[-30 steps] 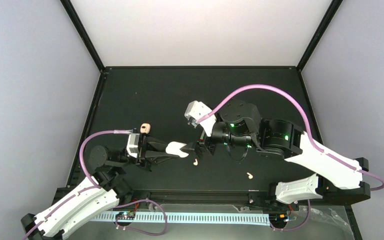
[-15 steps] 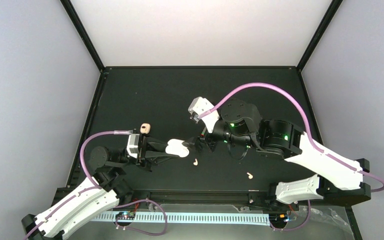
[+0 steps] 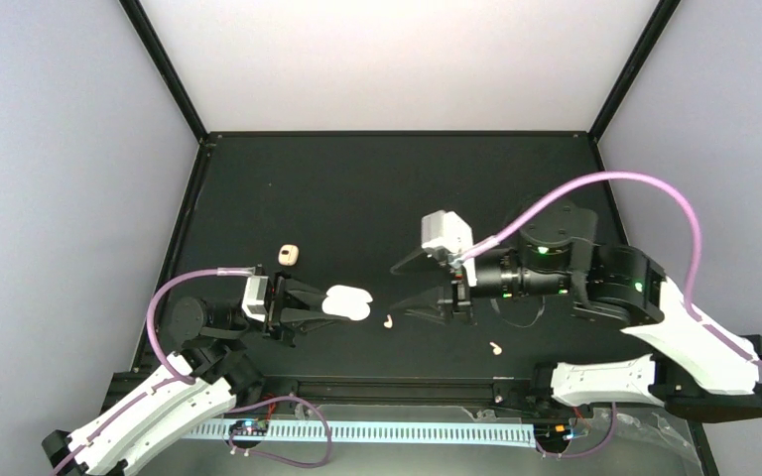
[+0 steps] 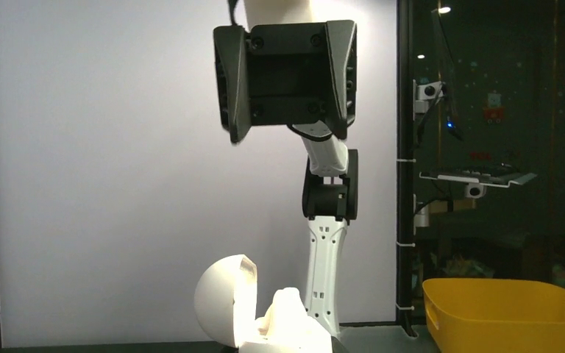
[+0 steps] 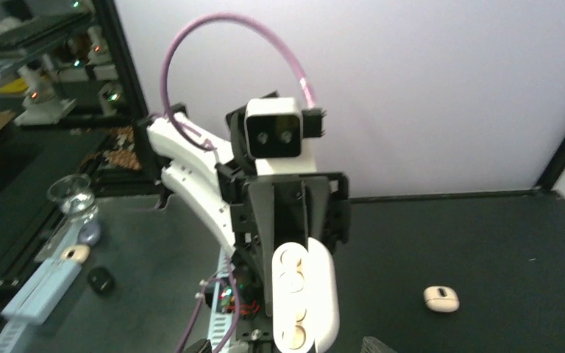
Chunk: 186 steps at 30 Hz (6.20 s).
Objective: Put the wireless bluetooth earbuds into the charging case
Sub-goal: Adjust the earbud with the charging case, then close the charging case.
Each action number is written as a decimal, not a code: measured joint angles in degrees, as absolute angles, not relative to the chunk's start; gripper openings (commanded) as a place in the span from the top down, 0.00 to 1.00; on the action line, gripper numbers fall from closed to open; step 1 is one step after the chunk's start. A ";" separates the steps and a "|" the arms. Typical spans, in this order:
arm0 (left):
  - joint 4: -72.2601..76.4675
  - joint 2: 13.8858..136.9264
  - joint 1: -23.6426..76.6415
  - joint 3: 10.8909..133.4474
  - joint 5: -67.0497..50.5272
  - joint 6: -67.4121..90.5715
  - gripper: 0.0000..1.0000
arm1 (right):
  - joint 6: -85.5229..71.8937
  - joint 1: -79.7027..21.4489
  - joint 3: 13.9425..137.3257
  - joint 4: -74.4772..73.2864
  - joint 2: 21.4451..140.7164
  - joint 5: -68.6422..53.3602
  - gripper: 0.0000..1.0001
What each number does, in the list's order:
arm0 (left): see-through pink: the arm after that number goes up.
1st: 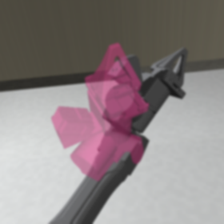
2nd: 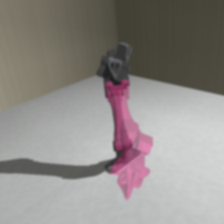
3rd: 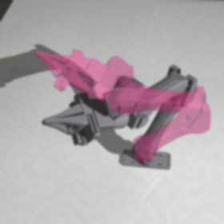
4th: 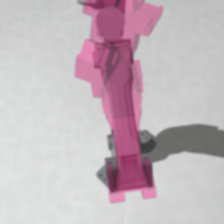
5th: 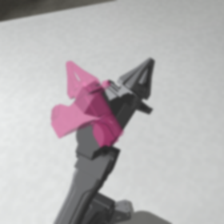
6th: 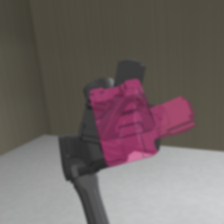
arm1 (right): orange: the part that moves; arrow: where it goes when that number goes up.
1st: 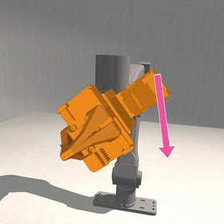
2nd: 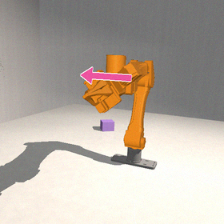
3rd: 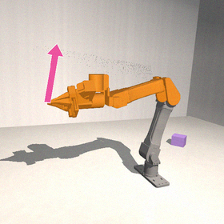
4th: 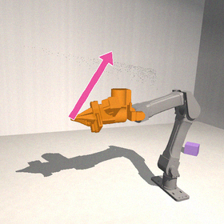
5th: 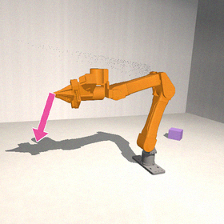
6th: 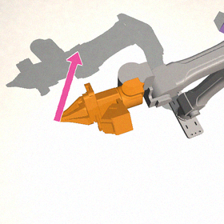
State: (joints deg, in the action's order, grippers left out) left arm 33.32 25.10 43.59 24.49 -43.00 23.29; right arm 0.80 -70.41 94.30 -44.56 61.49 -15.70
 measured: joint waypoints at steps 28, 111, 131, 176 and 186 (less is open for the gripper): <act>29.56 25.96 43.59 25.91 -43.57 16.16 0.98 | 2.96 -71.77 86.98 -41.65 64.84 -20.25 0.29; 30.09 26.74 43.57 26.24 -44.53 16.75 0.98 | -0.08 -70.78 86.70 -36.88 63.81 4.23 0.53; 31.33 28.53 43.57 26.89 -44.42 18.06 0.99 | 1.04 -69.93 91.07 -43.86 70.39 -5.78 0.51; 26.55 31.24 44.01 26.76 -28.40 25.50 0.98 | 5.30 -84.27 87.61 -37.91 76.20 43.35 0.32; 29.04 28.16 43.94 21.32 -19.07 24.62 0.98 | -3.22 -72.53 78.61 -34.52 65.17 32.12 0.15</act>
State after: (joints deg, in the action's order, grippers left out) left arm 29.04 28.16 43.94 21.32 -19.07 24.62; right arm -3.22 -72.53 78.61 -34.52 65.17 32.12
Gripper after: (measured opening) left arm 0.217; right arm 0.829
